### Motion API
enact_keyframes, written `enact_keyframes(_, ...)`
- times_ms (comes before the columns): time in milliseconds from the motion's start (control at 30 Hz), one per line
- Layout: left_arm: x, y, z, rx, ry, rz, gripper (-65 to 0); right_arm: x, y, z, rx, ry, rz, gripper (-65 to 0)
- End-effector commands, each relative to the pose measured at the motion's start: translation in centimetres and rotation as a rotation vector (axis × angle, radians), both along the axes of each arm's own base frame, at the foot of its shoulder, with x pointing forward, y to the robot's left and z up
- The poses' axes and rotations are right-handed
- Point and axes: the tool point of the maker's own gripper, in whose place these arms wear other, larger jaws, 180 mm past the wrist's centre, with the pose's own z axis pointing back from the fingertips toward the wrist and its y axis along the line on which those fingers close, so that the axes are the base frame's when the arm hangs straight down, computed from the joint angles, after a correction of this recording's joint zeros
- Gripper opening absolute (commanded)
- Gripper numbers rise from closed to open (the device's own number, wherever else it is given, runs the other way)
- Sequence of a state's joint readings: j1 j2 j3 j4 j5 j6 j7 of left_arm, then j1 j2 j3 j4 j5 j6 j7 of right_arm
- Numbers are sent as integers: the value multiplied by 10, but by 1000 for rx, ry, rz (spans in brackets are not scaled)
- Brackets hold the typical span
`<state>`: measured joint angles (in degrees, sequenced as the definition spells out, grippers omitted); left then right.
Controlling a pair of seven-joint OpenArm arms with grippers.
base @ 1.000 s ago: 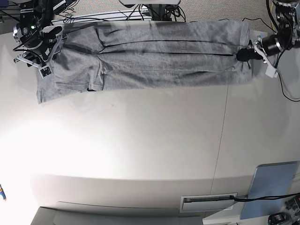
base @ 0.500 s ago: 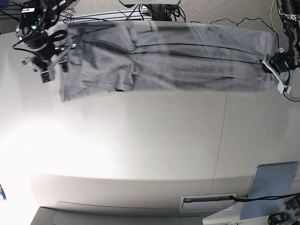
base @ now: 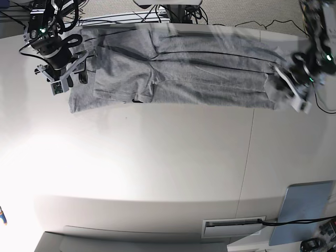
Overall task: Fold the T-shirt properly
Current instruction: 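Grasp the strip end with the left gripper and fold it toward the right gripper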
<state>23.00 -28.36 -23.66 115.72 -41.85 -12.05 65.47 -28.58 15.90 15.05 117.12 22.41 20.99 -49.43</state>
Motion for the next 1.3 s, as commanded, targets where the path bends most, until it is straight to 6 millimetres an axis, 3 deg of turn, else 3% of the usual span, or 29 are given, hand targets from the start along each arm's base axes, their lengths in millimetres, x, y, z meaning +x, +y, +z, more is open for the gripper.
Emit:
enact_keyframes(0, 5, -14, 17, -40, -73, -19, -650, 6, -1, 10, -6, -42, 9, -382)
enact_keyframes(100, 1, -50, 33, -169, -143, -46, -650, 6, -1, 10, -6, -42, 9, -382)
enact_keyframes(233, 1, -80, 37, -296, -172, -29, -650, 6, -1, 10, -6, -40, 9, -382)
enact_keyframes(433, -10, -144, 29, -417, -132, -119, -650, 6, -1, 10, -6, -41, 9, -382)
enact_keyframes(633, -5, -190, 14, -406, -96, -167, -650, 6, -1, 10, -7, -38, 9, -382)
enact_keyframes(900, 10, -227, 5, -450, -82, -161, -650, 6, -1, 10, -8, -38, 9, -382)
enact_keyframes(1100, 19, -231, -4, -466, -69, -140, -650, 6, -1, 10, -8, -38, 9, -382)
enact_keyframes(1267, 19, -236, 0, -494, -75, -156, -650, 6, -2, 10, -13, -38, 10, -382)
